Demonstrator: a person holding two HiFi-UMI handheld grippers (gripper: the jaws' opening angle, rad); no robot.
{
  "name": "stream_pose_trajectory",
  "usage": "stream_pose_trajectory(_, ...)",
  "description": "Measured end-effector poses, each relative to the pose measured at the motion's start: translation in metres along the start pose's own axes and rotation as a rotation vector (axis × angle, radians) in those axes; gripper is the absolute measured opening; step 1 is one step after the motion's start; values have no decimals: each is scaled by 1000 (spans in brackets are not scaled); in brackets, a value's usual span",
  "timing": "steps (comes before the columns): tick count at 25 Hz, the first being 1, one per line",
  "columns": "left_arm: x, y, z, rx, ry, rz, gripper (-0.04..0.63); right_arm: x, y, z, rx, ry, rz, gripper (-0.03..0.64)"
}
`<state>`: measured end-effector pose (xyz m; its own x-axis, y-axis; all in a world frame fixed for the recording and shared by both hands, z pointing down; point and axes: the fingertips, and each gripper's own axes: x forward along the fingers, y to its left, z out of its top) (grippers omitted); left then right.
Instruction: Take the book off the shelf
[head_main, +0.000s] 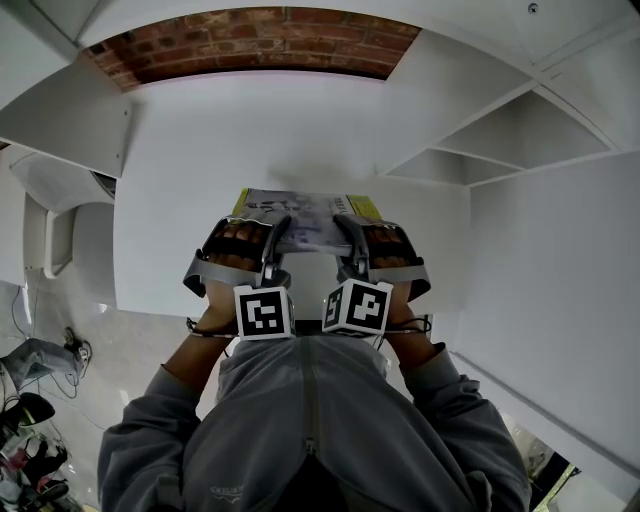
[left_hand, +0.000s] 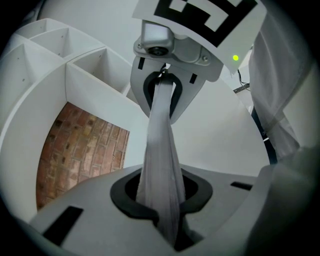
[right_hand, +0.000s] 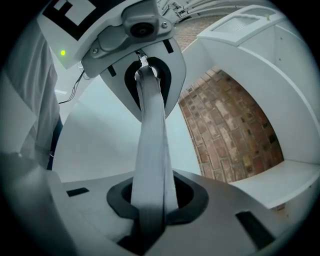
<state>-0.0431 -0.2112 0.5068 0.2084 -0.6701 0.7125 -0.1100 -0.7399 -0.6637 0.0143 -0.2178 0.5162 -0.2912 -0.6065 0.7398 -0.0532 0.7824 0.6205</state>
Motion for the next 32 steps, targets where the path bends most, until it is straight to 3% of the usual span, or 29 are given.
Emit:
stream_pose_trajectory(13, 31, -39, -8, -43, -11, -116, 75, 32, 39, -13, 35, 26, 110, 83)
stream_pose_trajectory(20, 45, -56, -17, -12, 8, -142, 75, 44, 56, -18, 37, 35, 147, 83)
stream_pose_trajectory(32, 58, -66, -23, -68, -1, -170, 75, 61, 61, -18, -5, 38, 127, 84)
